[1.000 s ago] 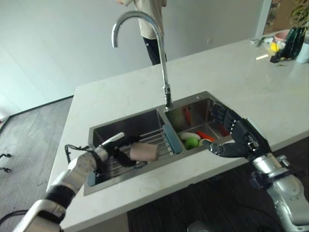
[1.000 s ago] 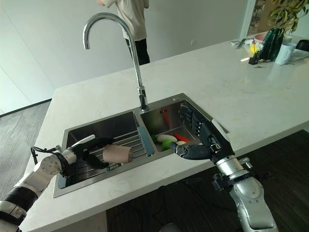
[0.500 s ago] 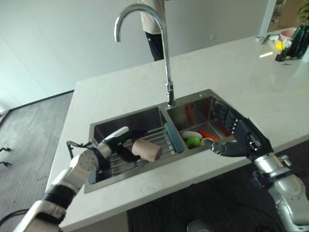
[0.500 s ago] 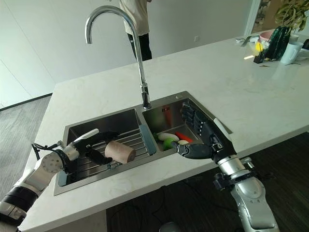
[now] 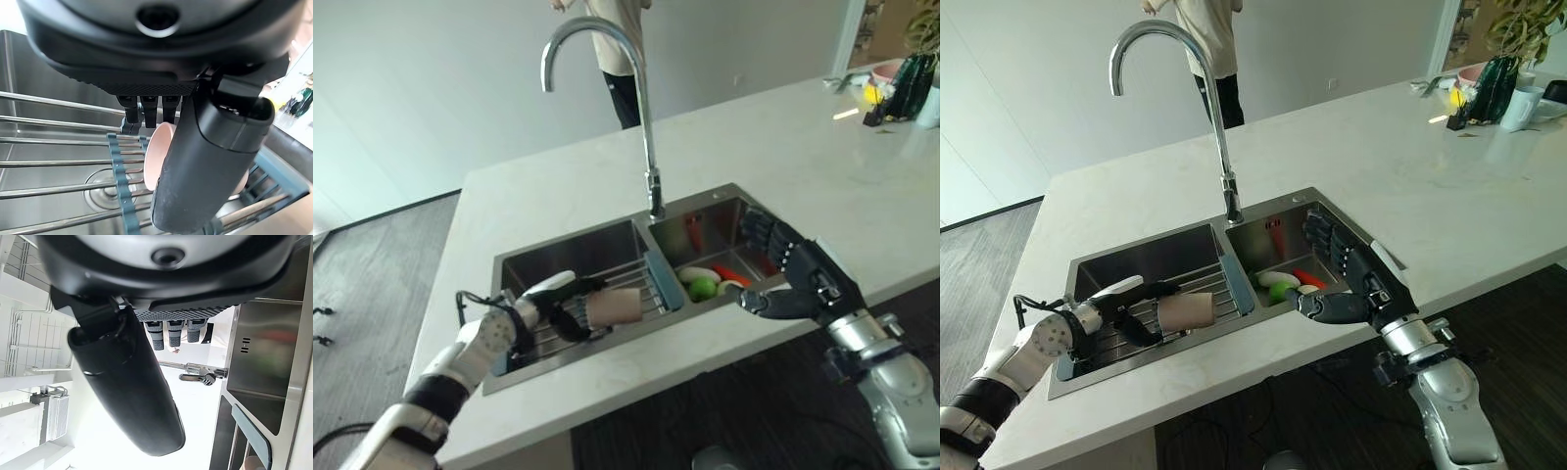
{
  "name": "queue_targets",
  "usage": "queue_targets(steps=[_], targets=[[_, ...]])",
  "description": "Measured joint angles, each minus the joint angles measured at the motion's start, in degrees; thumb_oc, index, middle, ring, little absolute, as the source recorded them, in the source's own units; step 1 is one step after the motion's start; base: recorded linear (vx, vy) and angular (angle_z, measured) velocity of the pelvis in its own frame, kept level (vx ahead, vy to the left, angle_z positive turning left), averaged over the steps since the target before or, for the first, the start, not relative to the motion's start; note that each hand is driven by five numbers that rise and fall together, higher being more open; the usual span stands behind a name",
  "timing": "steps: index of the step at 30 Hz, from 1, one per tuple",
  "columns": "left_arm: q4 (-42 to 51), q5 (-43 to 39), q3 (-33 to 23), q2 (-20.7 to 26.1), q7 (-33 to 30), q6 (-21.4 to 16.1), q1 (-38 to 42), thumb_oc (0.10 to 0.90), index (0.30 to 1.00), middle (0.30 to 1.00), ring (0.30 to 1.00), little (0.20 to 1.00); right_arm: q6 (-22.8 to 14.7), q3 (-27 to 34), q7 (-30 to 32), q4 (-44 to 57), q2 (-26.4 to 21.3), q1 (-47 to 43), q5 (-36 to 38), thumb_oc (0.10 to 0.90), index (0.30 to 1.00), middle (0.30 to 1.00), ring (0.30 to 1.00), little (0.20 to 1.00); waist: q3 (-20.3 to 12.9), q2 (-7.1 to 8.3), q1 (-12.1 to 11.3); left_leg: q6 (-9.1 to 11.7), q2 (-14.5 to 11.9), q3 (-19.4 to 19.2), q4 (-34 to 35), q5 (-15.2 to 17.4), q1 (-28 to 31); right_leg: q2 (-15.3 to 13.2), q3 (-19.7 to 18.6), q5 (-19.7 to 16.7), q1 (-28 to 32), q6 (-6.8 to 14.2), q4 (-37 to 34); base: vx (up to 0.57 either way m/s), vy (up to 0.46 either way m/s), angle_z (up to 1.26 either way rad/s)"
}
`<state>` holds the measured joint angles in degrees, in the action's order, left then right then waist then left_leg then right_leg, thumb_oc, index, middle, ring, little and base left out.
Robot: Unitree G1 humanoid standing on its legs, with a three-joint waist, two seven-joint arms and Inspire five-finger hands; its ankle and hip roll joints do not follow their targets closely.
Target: Place the dishes in the dishwasher.
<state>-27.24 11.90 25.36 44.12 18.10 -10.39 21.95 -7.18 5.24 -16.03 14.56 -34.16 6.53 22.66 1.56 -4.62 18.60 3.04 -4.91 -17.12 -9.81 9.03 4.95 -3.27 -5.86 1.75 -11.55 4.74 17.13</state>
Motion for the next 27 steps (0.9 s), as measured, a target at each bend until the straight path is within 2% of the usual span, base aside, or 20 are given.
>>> queue_targets(steps=[6, 12, 21, 27], targets=[[-2.0, 2.7, 3.8, -0.1, 0.0, -0.1, 1.9, 0.8, 0.9, 0.9, 0.9, 0.9, 0.0, 0.0, -0.2, 0.0, -0.2, 0.0, 0.0, 0.8, 0.9, 0.9, 0.9, 0.9, 0.0, 0.0, 0.5, 0.1, -0.3, -0.9, 0.0, 0.2, 0.2, 0.5, -0.8, 0.0, 0.0, 0.0, 0.1, 0.02, -0.012, -0.07], [-6.6, 3.0, 4.1, -2.5, -0.1, 0.3, 3.7, 0.8, 0.9, 0.9, 0.9, 0.9, 0.0, -0.1, -0.8, 0.0, -0.4, 0.0, 0.0, 0.8, 0.9, 0.9, 0.9, 0.9, -0.1, 0.06, 1.8, 0.1, -0.3, -1.4, 0.0, 0.3, 0.6, 0.7, -1.3, 0.0, -0.1, 0.0, 0.2, 0.0, -0.02, -0.04], [-6.2, 2.4, 4.1, -3.0, -0.4, 1.7, 4.0, 0.8, 0.9, 0.9, 0.9, 0.9, 0.1, -0.1, -1.2, 0.0, -0.4, 0.0, 0.0, 0.8, 0.9, 0.9, 0.9, 0.9, -0.3, 0.46, 2.5, 0.3, -0.7, -2.2, -0.1, 0.6, 1.1, 1.3, -1.8, 0.0, 0.0, 0.0, 0.5, -0.01, -0.015, -0.04], [-6.8, 1.7, 4.1, -5.0, -1.4, 3.0, 4.1, 0.8, 0.9, 0.9, 0.9, 0.9, 0.7, -0.2, -1.2, 0.0, -0.4, 0.0, 0.0, 0.8, 0.9, 0.9, 0.9, 0.9, -1.2, 0.63, 2.5, 0.5, -0.9, -2.3, -0.2, 0.7, 1.1, 1.5, -1.8, 0.0, 0.0, -0.1, 0.5, 0.0, 0.0, 0.0]])
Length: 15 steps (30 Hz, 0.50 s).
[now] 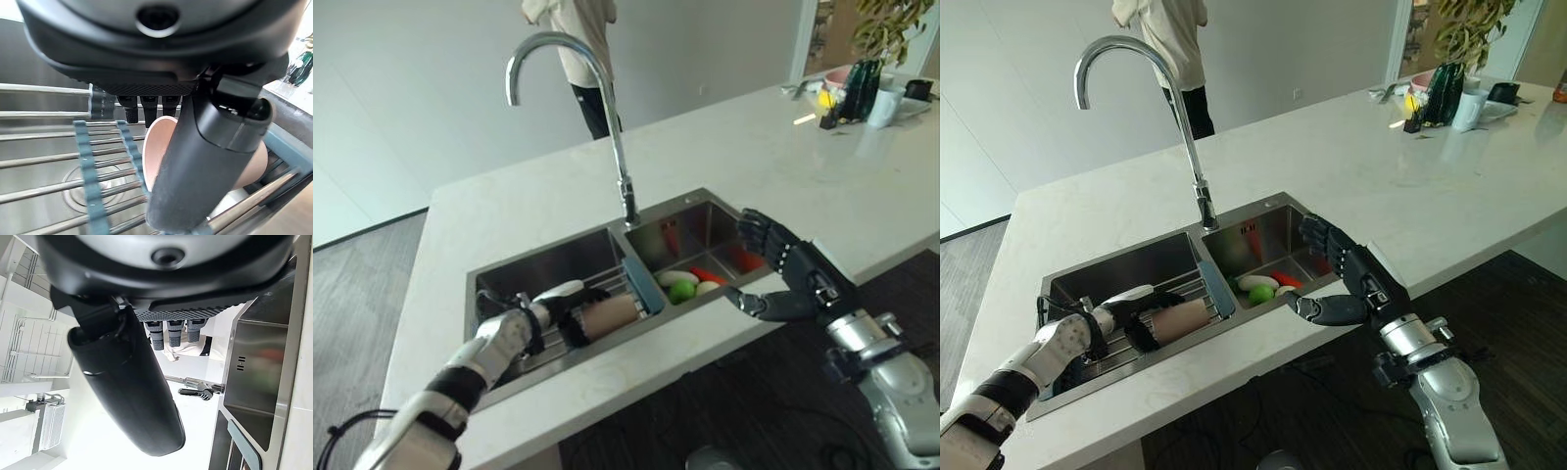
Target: Place the dishes in the dishwasher.
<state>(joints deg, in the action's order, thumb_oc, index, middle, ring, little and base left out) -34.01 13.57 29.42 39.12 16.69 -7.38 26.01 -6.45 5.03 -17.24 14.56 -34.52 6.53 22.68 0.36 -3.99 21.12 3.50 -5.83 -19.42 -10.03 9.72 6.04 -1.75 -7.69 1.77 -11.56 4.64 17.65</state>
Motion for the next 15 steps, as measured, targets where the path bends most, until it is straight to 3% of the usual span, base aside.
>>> queue_targets(steps=[4, 5, 6, 7, 8, 15], targets=[[-0.1, -1.9, 0.0, -2.1, -0.3, 0.8, 0.4, 0.8, 0.9, 0.9, 0.9, 0.9, 0.5, -0.1, 0.0, 0.0, 0.0, 0.0, 0.0, 0.8, 0.9, 0.9, 0.9, 0.9, -0.1, -0.02, 0.1, 0.0, 0.0, 0.0, -0.7, 0.3, 0.0, 0.0, 0.0, 0.0, 0.0, 0.0, 0.0, 0.0, 0.0, 0.0], [-0.1, -1.9, 0.0, -2.9, -0.5, 1.3, 0.4, 0.753, 0.829, 0.829, 0.829, 0.829, 0.5, -0.6, 0.0, 0.0, 0.0, 0.0, 0.0, 0.8, 0.9, 0.9, 0.9, 0.9, -0.1, 0.02, 0.1, 0.0, -0.1, 0.0, -0.7, 0.3, 0.0, 0.0, -0.1, 0.0, 0.1, 0.0, 0.1, 0.0, 0.0, 0.0], [-0.1, -1.8, 0.0, -3.0, -0.7, 1.7, 0.5, 0.681, 0.721, 0.721, 0.721, 0.721, 0.5, -0.9, 0.0, 0.0, 0.0, 0.0, 0.0, 0.8, 0.9, 0.9, 0.9, 0.9, -0.1, 0.03, 0.2, 0.0, -0.1, -0.1, -0.7, 0.3, -0.1, 0.0, -0.1, 0.0, 0.1, 0.0, 0.1, 0.0, 0.0, 0.0], [-0.1, -1.8, 0.0, -3.0, -0.8, 2.2, 0.5, 0.496, 0.444, 0.444, 0.444, 0.444, 0.6, -1.2, 0.0, 0.0, 0.0, 0.0, 0.0, 0.8, 0.9, 0.9, 0.9, 0.9, -0.2, 0.01, 0.4, 0.0, -0.1, -0.1, -0.7, 0.3, -0.1, 0.0, -0.1, 0.0, 0.1, 0.0, 0.1, 0.0, 0.0, 0.0], [-0.5, -1.8, 0.0, -3.2, -1.0, 2.5, 0.5, 0.4, 0.3, 0.3, 0.3, 0.3, 0.6, -1.4, 0.0, 0.0, 0.0, 0.0, 0.0, 0.8, 0.9, 0.9, 0.9, 0.9, -0.2, -0.06, 0.5, 0.0, -0.1, -0.1, -0.8, 0.3, -0.2, 0.0, -0.1, 0.0, 0.1, 0.0, 0.2, 0.0, 0.0, 0.0], [-2.3, -1.9, -0.5, -4.2, -6.4, 3.6, 0.8, 0.4, 0.3, 0.3, 0.3, 0.3, 0.8, -2.1, 0.0, 0.0, 0.1, 0.0, 0.0, 0.8, 0.9, 0.9, 0.9, 0.9, -0.9, -0.06, 0.6, -0.3, -0.1, 0.0, -0.8, 0.7, -0.3, 0.0, -0.1, 0.0, 0.0, 0.0, 0.2, 0.0, 0.0, 0.0]])
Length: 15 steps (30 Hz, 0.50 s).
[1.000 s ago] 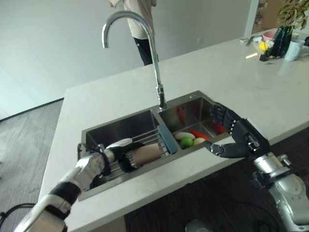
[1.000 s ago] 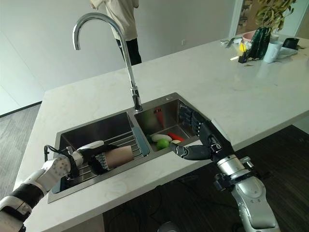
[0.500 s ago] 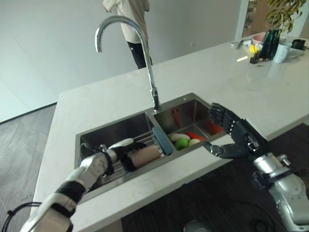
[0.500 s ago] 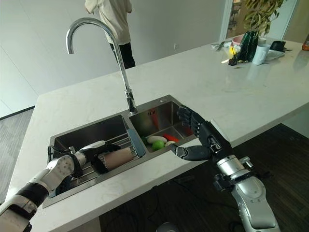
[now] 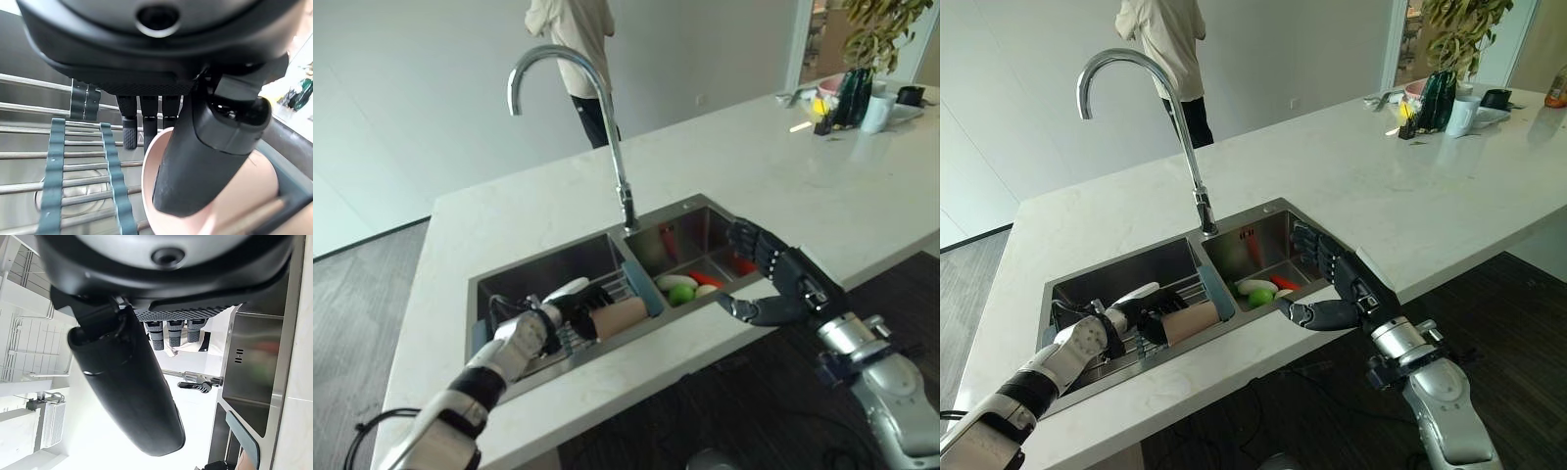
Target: Place the dishes in the dishwasher.
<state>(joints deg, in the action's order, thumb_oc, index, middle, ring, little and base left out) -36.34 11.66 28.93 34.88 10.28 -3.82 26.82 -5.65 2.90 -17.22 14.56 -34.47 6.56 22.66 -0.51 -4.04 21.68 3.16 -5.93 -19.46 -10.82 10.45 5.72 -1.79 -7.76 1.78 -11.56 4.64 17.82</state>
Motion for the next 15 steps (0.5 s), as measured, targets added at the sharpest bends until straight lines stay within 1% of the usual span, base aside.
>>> queue_targets(steps=[4, 7, 9, 10, 11, 12, 13, 14, 15], targets=[[0.2, -0.4, 0.0, 0.0, -1.2, -0.3, 0.0, 0.4, 0.3, 0.3, 0.3, 0.3, 0.0, 0.0, 0.0, 0.0, 0.1, 0.0, 0.0, 0.8, 0.9, 0.9, 0.9, 0.9, -0.3, 0.48, -0.4, 0.2, 0.0, 0.0, -0.1, -0.1, -0.2, -0.1, 0.0, 0.0, 0.0, 0.0, -0.1, 0.0, 0.0, 0.0], [1.1, -2.6, -0.1, 0.0, -2.7, -0.6, 0.0, 0.4, 0.3, 0.3, 0.3, 0.3, 0.0, 0.0, 0.1, 0.0, 0.4, 0.0, 0.0, 0.8, 0.9, 0.9, 0.9, 0.9, -0.5, 0.79, -0.8, 0.1, 0.1, 0.1, -0.3, 0.0, -0.4, -0.2, 0.1, 0.0, 0.0, 0.0, -0.3, 0.0, 0.0, 0.0], [1.7, -4.2, -0.1, 0.0, -3.6, -1.4, -0.2, 0.4, 0.3, 0.3, 0.3, 0.3, 0.0, 0.0, 0.2, 0.0, 0.4, 0.1, 0.0, 0.8, 0.9, 0.9, 0.9, 0.9, -0.5, 0.83, -1.3, 0.1, 0.1, 0.2, -0.3, 0.0, -0.5, -0.3, 0.2, 0.0, 0.0, 0.0, -0.3, 0.0, 0.009, 0.02], [3.1, -4.8, -1.3, 0.0, -4.0, -1.9, -1.1, 0.4, 0.3, 0.3, 0.3, 0.3, 0.0, 0.0, 0.2, 0.0, 0.5, 0.1, -0.1, 0.8, 0.9, 0.9, 0.9, 0.9, -0.4, 0.85, -1.4, 0.1, 0.1, 0.3, -0.3, 0.0, -0.6, -0.4, 0.3, 0.0, 0.0, 0.0, -0.4, 0.0, 0.022, 0.06], [4.6, -5.0, -2.1, 0.0, -5.4, -3.2, -1.7, 0.4, 0.3, 0.3, 0.3, 0.3, 0.0, 0.0, 0.2, -0.1, 0.8, 0.2, -0.1, 0.8, 0.9, 0.9, 0.9, 0.9, -0.4, 1.0, -1.7, 0.1, 0.1, 0.5, -0.3, 0.0, -0.7, -0.4, 0.4, 0.0, 0.0, 0.1, -0.4, 0.0, 0.029, 0.06], [5.5, -5.8, -2.5, 0.0, -6.1, -3.7, -1.9, 0.4, 0.3, 0.3, 0.3, 0.3, -0.1, 0.0, 0.2, -0.1, 1.0, 0.2, -0.1, 0.8, 0.9, 0.9, 0.9, 0.9, -0.4, 1.1, -2.5, 0.0, 0.2, 0.5, -0.3, 0.0, -0.7, -0.7, 0.4, 0.0, 0.0, 0.1, -0.4, 0.0, 0.033, 0.04], [7.8, -7.3, -5.3, -0.2, -6.6, -4.0, -3.7, 0.4, 0.3, 0.3, 0.3, 0.3, -0.1, -0.1, 0.2, -0.2, 1.1, 0.2, -0.2, 0.8, 0.9, 0.9, 0.9, 0.9, -0.4, 1.27, -3.0, 0.0, 0.2, 0.7, -0.3, 0.0, -0.9, -0.8, 0.5, 0.0, 0.0, 0.1, -0.2, 0.0, 0.03, 0.09], [12.0, -10.0, -10.1, -0.9, -8.1, -5.5, -7.4, 0.4, 0.3, 0.3, 0.3, 0.3, -0.1, 0.0, 0.2, -0.6, 1.8, 0.2, -0.2, 0.8, 0.9, 0.9, 0.9, 0.9, -0.3, 1.77, -3.1, 0.1, 0.1, 1.0, -0.4, 0.0, -1.1, -0.9, 0.9, 0.0, 0.0, 0.1, -0.1, 0.0, 0.028, 0.14], [14.5, -11.6, -13.3, -2.3, -9.5, -6.3, -9.1, 0.4, 0.3, 0.3, 0.3, 0.3, -0.1, 0.0, 0.3, -1.5, 2.6, 0.2, -0.4, 0.8, 0.9, 0.9, 0.9, 0.9, -0.4, 2.45, -4.0, 0.1, 0.1, 1.4, -0.7, 0.0, -1.4, -1.0, 1.3, 0.1, 0.0, 0.0, -0.1, 0.0, 0.032, 0.22]])
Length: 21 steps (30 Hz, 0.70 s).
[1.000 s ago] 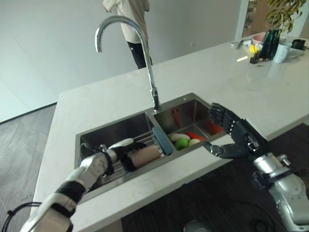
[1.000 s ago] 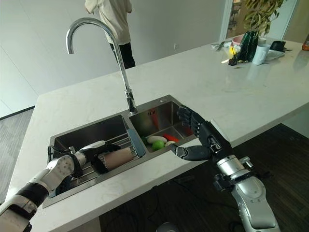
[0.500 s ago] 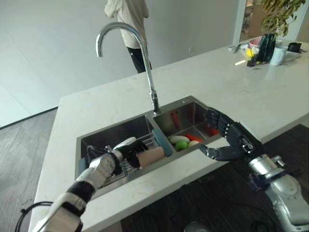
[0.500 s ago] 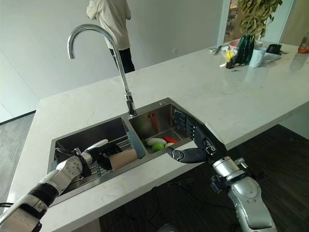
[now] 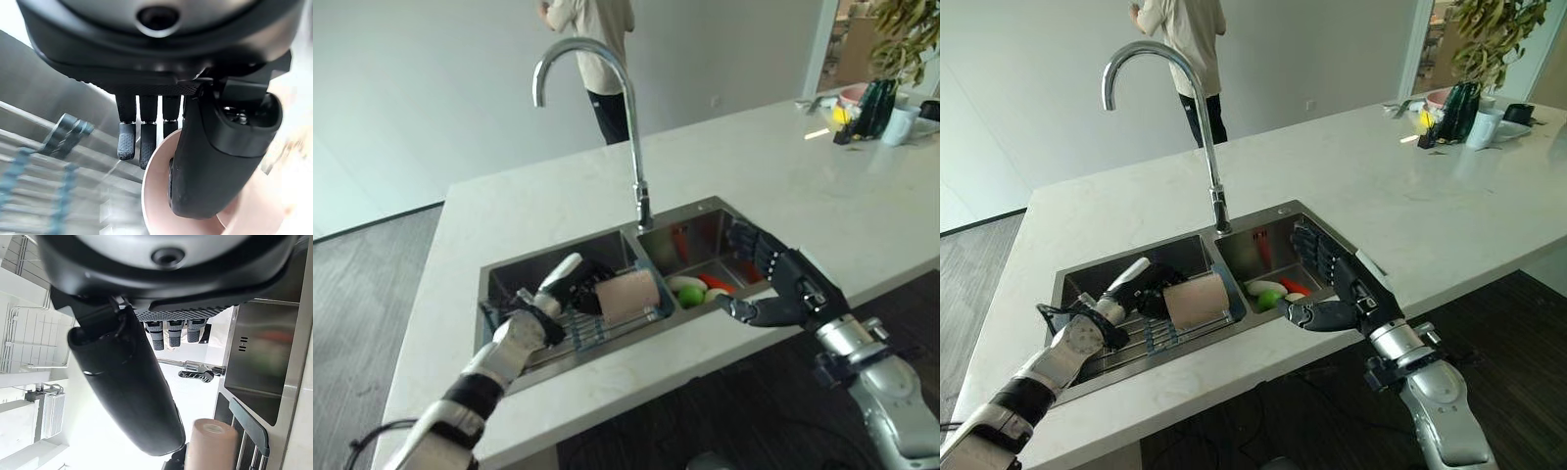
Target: Place the dishes in the dishwasher.
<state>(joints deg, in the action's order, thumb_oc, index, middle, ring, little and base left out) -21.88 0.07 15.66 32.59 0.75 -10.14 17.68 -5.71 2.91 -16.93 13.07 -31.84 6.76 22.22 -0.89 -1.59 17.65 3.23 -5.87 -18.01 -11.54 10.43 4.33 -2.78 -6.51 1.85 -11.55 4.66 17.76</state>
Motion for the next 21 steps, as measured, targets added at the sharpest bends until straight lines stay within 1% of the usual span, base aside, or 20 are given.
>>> queue_targets(steps=[1, 2, 4, 5, 6, 7, 8, 9, 11, 13, 14, 15, 16, 17, 21], targets=[[2.8, -1.3, -2.2, -0.5, -1.8, -1.0, -1.5, 0.4, 0.3, 0.3, 0.3, 0.3, 0.0, 0.0, 0.0, -0.3, 0.7, 0.0, -1.3, 0.8, 0.9, 0.9, 0.9, 0.9, 0.1, 0.7, -0.9, 0.0, 0.0, 0.5, -0.3, 0.0, -0.4, -0.2, 0.5, 0.0, 0.0, 0.0, 0.1, -0.03, 0.016, 0.29], [5.3, -2.0, -4.2, -0.5, -3.1, -1.4, -3.0, 0.4, 0.3, 0.3, 0.3, 0.3, 0.0, 0.0, 0.0, -0.2, 1.3, 0.0, -1.8, 0.8, 0.9, 0.9, 0.9, 0.9, 0.0, 1.07, -1.7, -0.1, 0.1, 1.3, -0.7, 0.1, -1.1, -0.6, 1.3, 0.0, 0.0, 0.0, 0.0, -0.03, 0.02, 0.36], [10.4, -2.1, -8.8, -1.8, -5.5, -2.1, -7.1, 0.4, 0.3, 0.3, 0.3, 0.3, 0.0, 0.1, 0.1, -0.3, 2.5, 0.0, -1.8, 0.8, 0.9, 0.9, 0.9, 0.9, 0.1, 1.43, -4.0, -0.3, 0.4, 2.8, -1.5, 0.0, -2.3, -1.4, 2.5, 0.1, -0.1, 0.1, 0.1, -0.03, 0.022, 0.37], [14.2, -3.5, -11.9, -2.8, -6.6, -3.2, -11.1, 0.4, 0.3, 0.3, 0.3, 0.3, 0.1, 0.1, 0.3, -0.2, 2.8, 0.0, -1.8, 0.8, 0.9, 0.9, 0.9, 0.9, 0.2, 1.56, -5.8, -0.4, 0.5, 3.3, -1.6, 0.0, -2.7, -1.6, 2.9, 0.1, -0.1, 0.1, 0.0, -0.02, 0.026, 0.45], [16.2, -5.1, -14.1, -3.5, -7.5, -4.1, -13.3, 0.4, 0.3, 0.3, 0.3, 0.3, 0.1, 0.2, 0.9, -0.2, 3.0, 0.0, -1.8, 0.8, 0.9, 0.9, 0.9, 0.9, 0.2, 1.8, -6.9, -0.6, 1.0, 4.7, -2.0, -0.2, -3.6, -2.3, 4.0, 0.3, -0.2, 0.3, 0.0, -0.02, 0.028, 0.56], [17.8, -8.8, -16.5, -5.4, -8.5, -4.1, -14.8, 0.4, 0.3, 0.3, 0.3, 0.3, 0.4, 0.1, 1.3, -0.1, 4.0, -0.1, -2.0, 0.8, 0.9, 0.9, 0.9, 0.9, 0.4, 2.03, -8.9, -0.9, 1.4, 5.9, -2.3, -0.3, -4.6, -2.9, 5.0, 0.5, -0.3, 0.4, 0.1, -0.03, 0.026, 0.6], [19.6, -10.9, -18.5, -7.0, -9.3, -4.3, -16.4, 0.4, 0.3, 0.3, 0.3, 0.3, 0.6, 0.0, 1.7, 0.1, 5.3, -0.1, -2.1, 0.8, 0.9, 0.9, 0.9, 0.9, 0.5, 2.23, -10.5, -1.0, 1.7, 6.7, -2.5, -0.4, -5.1, -3.4, 5.6, 0.5, -0.3, 0.5, 0.2, -0.03, 0.022, 0.67], [22.7, -13.0, -20.6, -9.2, -10.5, -5.2, -18.3, 0.4, 0.3, 0.3, 0.3, 0.3, 0.7, 0.0, 2.2, 0.5, 6.5, -0.1, -2.9, 0.8, 0.9, 0.9, 0.9, 0.9, 0.7, 2.61, -11.2, -1.3, 2.2, 8.4, -2.7, -0.7, -6.0, -4.0, 6.9, 0.8, -0.3, 0.7, 0.2, -0.03, 0.009, 0.61], [25.3, -13.4, -21.5, -9.3, -12.2, -7.1, -20.0, 0.4, 0.3, 0.3, 0.3, 0.3, 1.1, -0.6, 2.8, 0.7, 6.7, -0.1, -4.1, 0.8, 0.9, 0.9, 0.9, 0.9, 0.8, 3.14, -14.9, -1.7, 2.9, 10.1, -3.1, -0.8, -6.9, -5.0, 8.6, 0.8, 0.1, 0.7, 0.4, -0.04, -0.003, 0.56], [29.6, -13.3, -21.5, -9.4, -12.5, -7.7, -22.9, 0.4, 0.3, 0.3, 0.3, 0.3, 1.1, -1.2, 4.5, 2.4, 6.7, -0.1, -4.1, 0.8, 0.9, 0.9, 0.9, 0.9, 1.2, 3.65, -16.2, -2.1, 3.6, 12.2, -3.5, -1.2, -8.3, -6.1, 10.5, 0.8, 0.2, 0.7, 0.2, -0.04, -0.009, 0.56], [30.0, -13.3, -21.5, -9.4, -12.6, -7.8, -23.3, 0.4, 0.3, 0.3, 0.3, 0.3, 1.1, -1.5, 4.8, 2.5, 6.7, -0.4, -4.1, 0.8, 0.9, 0.9, 0.9, 0.9, 1.4, 3.93, -17.2, -2.2, 3.9, 13.1, -3.6, -1.4, -8.4, -6.5, 11.4, 0.9, 0.6, 0.8, 0.1, -0.03, -0.017, 0.58], [29.8, -13.3, -21.5, -9.4, -12.6, -7.7, -23.7, 0.4, 0.3, 0.3, 0.3, 0.3, 1.1, -2.1, 5.2, 2.5, 6.7, -0.5, -4.1, 0.8, 0.9, 0.9, 0.9, 0.9, 1.6, 3.91, -18.8, -2.2, 4.0, 13.9, -3.6, -1.5, -8.6, -6.9, 12.2, 1.1, 1.2, 1.0, 0.1, -0.04, -0.034, 0.45], [29.8, -13.3, -21.5, -9.3, -12.6, -7.7, -24.2, 0.4, 0.3, 0.3, 0.3, 0.3, 1.1, -2.3, 5.4, 2.5, 6.7, -0.6, -4.1, 0.8, 0.9, 0.9, 0.9, 0.9, 1.7, 3.97, -19.8, -2.3, 4.2, 14.5, -3.6, -1.5, -8.9, -7.2, 13.3, 1.1, 1.2, 1.0, 0.0, -0.03, -0.045, 0.49], [29.8, -13.3, -21.6, -9.3, -12.6, -7.7, -24.7, 0.4, 0.3, 0.3, 0.3, 0.3, 1.1, -2.5, 5.7, 2.6, 6.6, -0.6, -4.1, 0.8, 0.9, 0.9, 0.9, 0.9, 1.9, 3.9, -20.3, -2.2, 4.5, 15.8, -3.6, -2.0, -9.5, -7.5, 14.5, 1.1, 1.7, 1.0, -0.3, -0.04, -0.059, 0.53], [29.8, -13.3, -22.1, -9.2, -12.6, -6.5, -26.1, 0.4, 0.3, 0.3, 0.3, 0.3, 1.0, -2.7, 7.0, 2.6, 6.5, -0.7, -4.1, 0.8, 0.9, 0.9, 0.9, 0.9, 2.9, 3.86, -22.1, -2.2, 4.9, 18.5, -3.0, -3.1, -10.4, -8.6, 18.0, 1.6, 2.9, 1.0, -0.8, -0.02, -0.059, 0.56]])
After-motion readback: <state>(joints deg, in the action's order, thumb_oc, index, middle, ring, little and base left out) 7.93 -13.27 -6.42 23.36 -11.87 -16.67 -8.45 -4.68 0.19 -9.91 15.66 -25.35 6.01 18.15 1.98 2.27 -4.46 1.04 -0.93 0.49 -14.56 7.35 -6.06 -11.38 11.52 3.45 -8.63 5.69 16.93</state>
